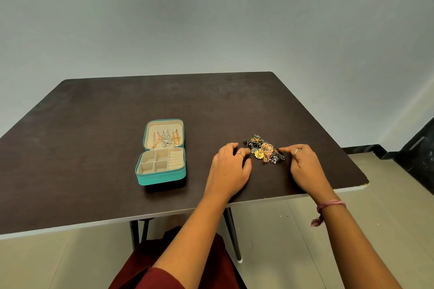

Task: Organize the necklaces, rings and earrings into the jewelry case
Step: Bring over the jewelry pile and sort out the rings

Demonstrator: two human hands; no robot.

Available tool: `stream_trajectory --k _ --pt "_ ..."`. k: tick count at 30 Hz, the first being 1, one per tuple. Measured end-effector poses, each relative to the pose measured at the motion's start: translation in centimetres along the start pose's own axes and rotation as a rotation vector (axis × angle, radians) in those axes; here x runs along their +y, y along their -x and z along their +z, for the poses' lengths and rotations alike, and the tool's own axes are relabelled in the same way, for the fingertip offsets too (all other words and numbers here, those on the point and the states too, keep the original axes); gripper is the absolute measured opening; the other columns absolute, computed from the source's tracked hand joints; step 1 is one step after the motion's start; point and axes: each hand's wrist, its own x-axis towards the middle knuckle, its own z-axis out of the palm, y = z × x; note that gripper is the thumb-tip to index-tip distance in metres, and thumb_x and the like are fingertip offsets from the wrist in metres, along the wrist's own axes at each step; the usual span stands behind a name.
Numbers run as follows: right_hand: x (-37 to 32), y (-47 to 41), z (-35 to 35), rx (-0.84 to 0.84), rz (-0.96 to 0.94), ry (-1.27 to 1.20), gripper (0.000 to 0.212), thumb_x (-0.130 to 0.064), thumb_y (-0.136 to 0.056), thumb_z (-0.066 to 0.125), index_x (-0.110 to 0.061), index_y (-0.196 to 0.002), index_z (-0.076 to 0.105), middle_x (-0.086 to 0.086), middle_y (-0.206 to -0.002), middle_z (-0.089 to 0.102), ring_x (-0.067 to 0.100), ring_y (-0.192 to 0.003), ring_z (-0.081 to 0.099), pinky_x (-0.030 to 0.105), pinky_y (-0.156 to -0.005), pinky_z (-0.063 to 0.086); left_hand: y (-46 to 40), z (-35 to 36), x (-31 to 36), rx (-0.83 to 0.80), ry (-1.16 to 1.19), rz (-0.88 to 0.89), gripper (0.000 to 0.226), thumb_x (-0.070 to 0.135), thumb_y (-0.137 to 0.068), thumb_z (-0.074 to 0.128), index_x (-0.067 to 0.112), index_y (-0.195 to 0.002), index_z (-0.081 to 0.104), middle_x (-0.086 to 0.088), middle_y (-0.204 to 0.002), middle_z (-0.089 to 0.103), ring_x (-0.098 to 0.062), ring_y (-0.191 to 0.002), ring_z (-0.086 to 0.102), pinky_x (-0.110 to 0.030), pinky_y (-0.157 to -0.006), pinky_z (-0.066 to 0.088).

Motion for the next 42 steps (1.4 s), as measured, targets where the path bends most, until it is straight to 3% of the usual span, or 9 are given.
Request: stream_trajectory --k 7,12,15,20,24,30,37,42 --pt "-0.3 -0.4 -0.2 -0.018 0.08 -0.042 0.044 -0.001 -0.098 0.032 -0.013 -0.137 0.048 0.015 -0.139 0.043 0.028 -0.123 0.047 0.035 -0.105 0.037 0.0 -0.3 0.2 0.003 0.03 -0.032 0.039 0.03 -0.098 0.042 0.017 -0.133 0.051 -0.005 -0.143 0.042 -0.019 -0.133 0.037 -0.035 -0.106 0.032" --pt "-0.6 0.0 -1.0 0.047 0.076 -0.193 0.035 -0.01 -0.098 0.045 -0.014 -0.132 0.052 0.011 -0.132 0.049 0.02 -0.111 0.055 0.025 -0.092 0.039 0.6 -0.8 0.4 0.087 0.01 -0.08 0.035 0.024 -0.094 0.045 0.016 -0.128 0.053 -0.002 -0.128 0.05 -0.019 -0.114 0.048 -0.032 -0.091 0.039" --pt "-1.4 -0.2 -1.2 0.065 -0.045 -0.199 0.027 -0.013 -0.095 0.053 -0.018 -0.121 0.061 0.007 -0.124 0.053 0.016 -0.103 0.058 0.022 -0.086 0.042 1.7 -1.1 0.0 0.125 0.025 -0.132 0.029 0.024 -0.093 0.048 0.018 -0.119 0.057 -0.001 -0.113 0.053 -0.018 -0.103 0.049 -0.031 -0.085 0.041" --pt "-3.5 -1.6 -1.3 -0.007 -0.364 0.156 0.027 -0.013 -0.094 0.053 -0.031 -0.106 0.07 -0.007 -0.118 0.057 0.017 -0.11 0.046 0.032 -0.081 0.035 3.3 -1.7 -0.5 0.106 0.081 -0.19 0.016 0.022 -0.094 0.049 0.017 -0.097 0.063 0.002 -0.09 0.054 -0.016 -0.088 0.054 -0.028 -0.076 0.045" --pt "-6.1 -3.1 -1.4 -0.201 -0.491 0.462 0.029 -0.023 -0.098 0.048 -0.042 -0.113 0.064 -0.018 -0.131 0.051 0.015 -0.122 0.035 0.03 -0.082 0.021 4.3 -1.9 -0.8 0.101 0.042 -0.169 0.018 0.026 -0.096 0.047 0.019 -0.1 0.063 0.001 -0.092 0.056 -0.014 -0.085 0.054 -0.027 -0.074 0.045" --pt "-8.6 -4.5 -1.1 -0.405 -0.53 0.563 0.027 -0.026 -0.094 0.053 -0.043 -0.112 0.061 -0.018 -0.127 0.052 0.012 -0.123 0.033 0.033 -0.089 0.017 5.7 -2.2 -1.1 0.215 -0.014 -0.096 0.013 0.022 -0.092 0.056 0.016 -0.093 0.067 -0.002 -0.08 0.058 -0.016 -0.072 0.053 -0.025 -0.061 0.037" --pt "-9.6 -5.4 -0.8 -0.436 -0.525 0.631 0.027 -0.031 -0.094 0.054 -0.044 -0.118 0.06 -0.018 -0.118 0.057 0.013 -0.116 0.036 0.033 -0.084 0.016 5.6 -2.0 -1.4 0.221 -0.033 -0.091 0.012 0.024 -0.09 0.058 0.018 -0.09 0.068 0.0 -0.077 0.06 -0.016 -0.069 0.057 -0.029 -0.058 0.046" --pt "-10.6 -5.6 0.5 -0.39 -0.523 0.64 0.026 -0.038 -0.097 0.046 -0.043 -0.117 0.062 -0.014 -0.116 0.059 0.014 -0.113 0.041 0.035 -0.085 0.021 5.6 -1.8 -1.5 0.233 -0.064 -0.066 0.009 0.024 -0.087 0.06 0.019 -0.086 0.068 0.002 -0.072 0.059 -0.014 -0.063 0.055 -0.024 -0.053 0.04"
